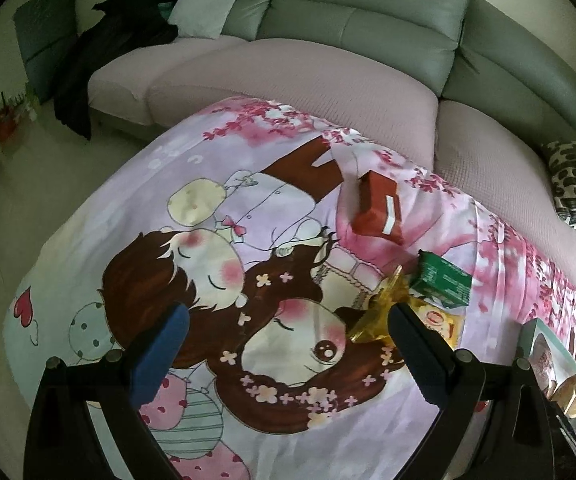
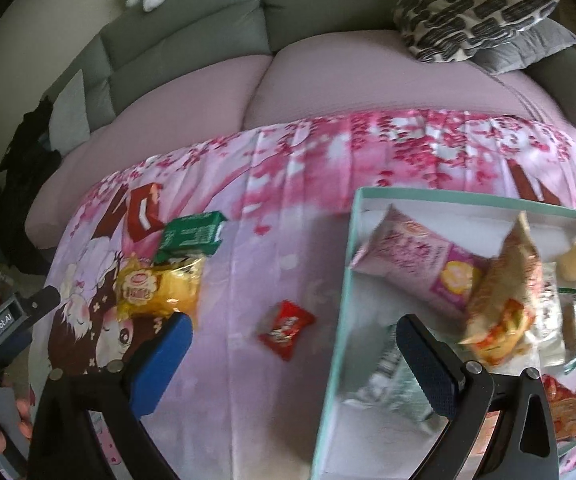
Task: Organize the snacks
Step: 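Move both tools back toward the remaining snacks, then grasp the red candy with the right tool while the left tool lowers onto the yellow bread pack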
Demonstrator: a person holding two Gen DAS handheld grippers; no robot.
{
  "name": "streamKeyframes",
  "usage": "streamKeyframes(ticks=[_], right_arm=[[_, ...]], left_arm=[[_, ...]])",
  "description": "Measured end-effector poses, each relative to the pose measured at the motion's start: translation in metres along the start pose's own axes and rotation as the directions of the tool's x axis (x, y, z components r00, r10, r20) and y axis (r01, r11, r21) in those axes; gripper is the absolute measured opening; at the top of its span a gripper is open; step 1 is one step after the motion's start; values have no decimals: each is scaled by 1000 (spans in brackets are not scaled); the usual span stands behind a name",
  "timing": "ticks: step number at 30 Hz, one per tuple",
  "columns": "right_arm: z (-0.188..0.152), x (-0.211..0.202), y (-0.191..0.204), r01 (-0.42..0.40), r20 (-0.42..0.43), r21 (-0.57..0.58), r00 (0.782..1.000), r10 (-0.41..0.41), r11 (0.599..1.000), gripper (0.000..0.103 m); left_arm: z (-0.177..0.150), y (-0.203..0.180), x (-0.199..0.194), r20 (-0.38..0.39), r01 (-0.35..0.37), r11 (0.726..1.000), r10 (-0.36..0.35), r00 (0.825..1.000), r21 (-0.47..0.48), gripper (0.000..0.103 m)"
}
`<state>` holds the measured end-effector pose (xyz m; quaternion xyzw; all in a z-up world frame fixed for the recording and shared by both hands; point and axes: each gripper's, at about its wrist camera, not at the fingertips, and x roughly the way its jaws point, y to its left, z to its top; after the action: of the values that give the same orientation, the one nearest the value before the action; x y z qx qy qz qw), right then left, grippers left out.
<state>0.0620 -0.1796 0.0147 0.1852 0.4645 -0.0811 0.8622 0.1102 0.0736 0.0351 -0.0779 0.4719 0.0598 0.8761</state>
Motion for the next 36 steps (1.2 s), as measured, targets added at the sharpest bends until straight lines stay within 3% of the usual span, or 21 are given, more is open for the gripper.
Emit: streamKeyframes(ticks=[12, 17, 24, 27, 30, 33, 36], right_arm=[[0, 23, 12, -49, -30, 27, 998, 49, 998, 103], [1, 29, 1, -97, -35, 93, 994, 101, 991, 102], [3, 26, -13, -84, -27, 145, 996, 89, 986, 85], [6, 18, -11, -84, -4, 132, 996, 86, 988, 84], [6, 15, -6, -97, -5, 119, 995, 98, 988, 70], [3, 22, -2, -90, -29, 103, 995, 94, 991, 67], [1, 28, 0, -72, -50, 95, 996, 77, 993, 57]], left_arm=[[0, -11, 17, -34, 55, 998, -54, 998, 23, 100], [-4, -19, 29, -73, 59, 998, -56, 996, 38, 100], [-7, -29, 40, -110, 75, 995, -68, 992, 65, 100], [-7, -29, 39, -112, 89, 994, -81, 990, 64, 100], [-6, -26, 38, -111, 93, 994, -87, 990, 52, 100], [-5, -23, 38, -114, 99, 994, -93, 989, 44, 100], [-4, -20, 38, -117, 110, 993, -105, 988, 39, 100]])
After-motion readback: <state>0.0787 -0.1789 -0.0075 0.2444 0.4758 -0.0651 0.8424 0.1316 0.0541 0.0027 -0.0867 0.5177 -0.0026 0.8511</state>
